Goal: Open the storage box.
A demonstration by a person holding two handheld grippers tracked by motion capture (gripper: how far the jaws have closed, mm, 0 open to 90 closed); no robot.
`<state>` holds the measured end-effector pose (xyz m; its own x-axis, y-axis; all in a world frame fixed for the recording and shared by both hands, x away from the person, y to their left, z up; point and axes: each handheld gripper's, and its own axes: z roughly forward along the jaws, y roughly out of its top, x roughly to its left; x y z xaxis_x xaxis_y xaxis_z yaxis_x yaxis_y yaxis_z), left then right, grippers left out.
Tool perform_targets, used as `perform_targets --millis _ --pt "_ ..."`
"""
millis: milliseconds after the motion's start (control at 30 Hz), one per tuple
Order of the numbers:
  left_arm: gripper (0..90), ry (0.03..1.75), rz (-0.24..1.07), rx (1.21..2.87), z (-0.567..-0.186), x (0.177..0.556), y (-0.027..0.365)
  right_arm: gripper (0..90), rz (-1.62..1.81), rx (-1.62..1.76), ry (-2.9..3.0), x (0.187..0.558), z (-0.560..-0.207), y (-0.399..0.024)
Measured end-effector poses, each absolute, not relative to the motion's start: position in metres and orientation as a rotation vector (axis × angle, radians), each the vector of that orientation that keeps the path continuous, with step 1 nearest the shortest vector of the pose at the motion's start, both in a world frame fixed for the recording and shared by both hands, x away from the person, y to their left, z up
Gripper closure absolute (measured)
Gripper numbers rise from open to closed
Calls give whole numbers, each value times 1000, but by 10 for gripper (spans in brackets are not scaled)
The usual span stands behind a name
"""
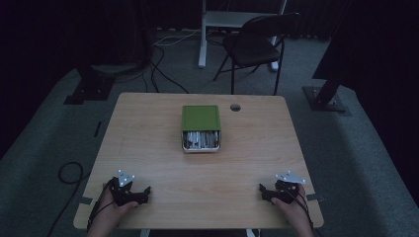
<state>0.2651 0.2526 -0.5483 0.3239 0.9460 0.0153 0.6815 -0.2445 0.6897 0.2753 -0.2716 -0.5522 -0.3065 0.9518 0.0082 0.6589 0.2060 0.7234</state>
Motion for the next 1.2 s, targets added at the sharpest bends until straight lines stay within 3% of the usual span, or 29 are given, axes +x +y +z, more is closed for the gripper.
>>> perform_targets --millis 433,1200 --pt "29 1428 589 2011 -548 265 253 132 878 1466 2041 276 -552 -272" --pt "29 1428 589 2011 -548 265 253 158 774 1164 1980 282 -544 -226"
